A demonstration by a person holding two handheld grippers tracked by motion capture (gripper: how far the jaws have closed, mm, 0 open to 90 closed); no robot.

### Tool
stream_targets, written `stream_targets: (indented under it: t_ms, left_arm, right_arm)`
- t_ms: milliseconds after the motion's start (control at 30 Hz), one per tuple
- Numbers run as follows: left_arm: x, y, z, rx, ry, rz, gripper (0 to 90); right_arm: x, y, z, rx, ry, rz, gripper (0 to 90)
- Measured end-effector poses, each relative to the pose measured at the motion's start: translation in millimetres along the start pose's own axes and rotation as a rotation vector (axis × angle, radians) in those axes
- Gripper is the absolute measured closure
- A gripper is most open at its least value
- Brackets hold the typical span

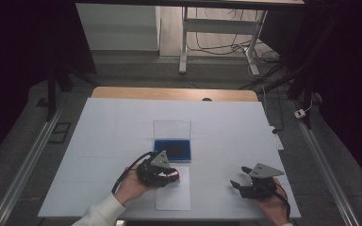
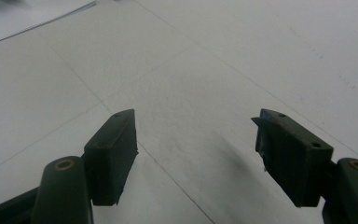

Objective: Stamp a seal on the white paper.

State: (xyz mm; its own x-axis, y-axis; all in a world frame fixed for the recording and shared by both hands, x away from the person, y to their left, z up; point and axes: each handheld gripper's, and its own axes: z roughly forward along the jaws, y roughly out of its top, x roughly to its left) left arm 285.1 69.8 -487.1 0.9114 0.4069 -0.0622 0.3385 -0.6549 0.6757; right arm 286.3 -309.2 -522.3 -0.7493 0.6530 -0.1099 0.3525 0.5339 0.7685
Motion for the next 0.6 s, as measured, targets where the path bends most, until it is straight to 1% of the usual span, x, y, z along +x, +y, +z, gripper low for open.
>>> stream_targets:
  t_ms: [400,600]
  left_arm:
    - [0.7,-2.1,5.6,0.021,-0.004,-0.001,70.5]
    - [0.5,-2.3,6.9,0.028,-0.004,0.006,70.5]
  right_arm:
    - [-0.2,-0.3,0.5,0.002,0.001,-0.001,29.4]
    - [-0.2,-0.4,0.4,0.002,0.001,-0.001,29.4]
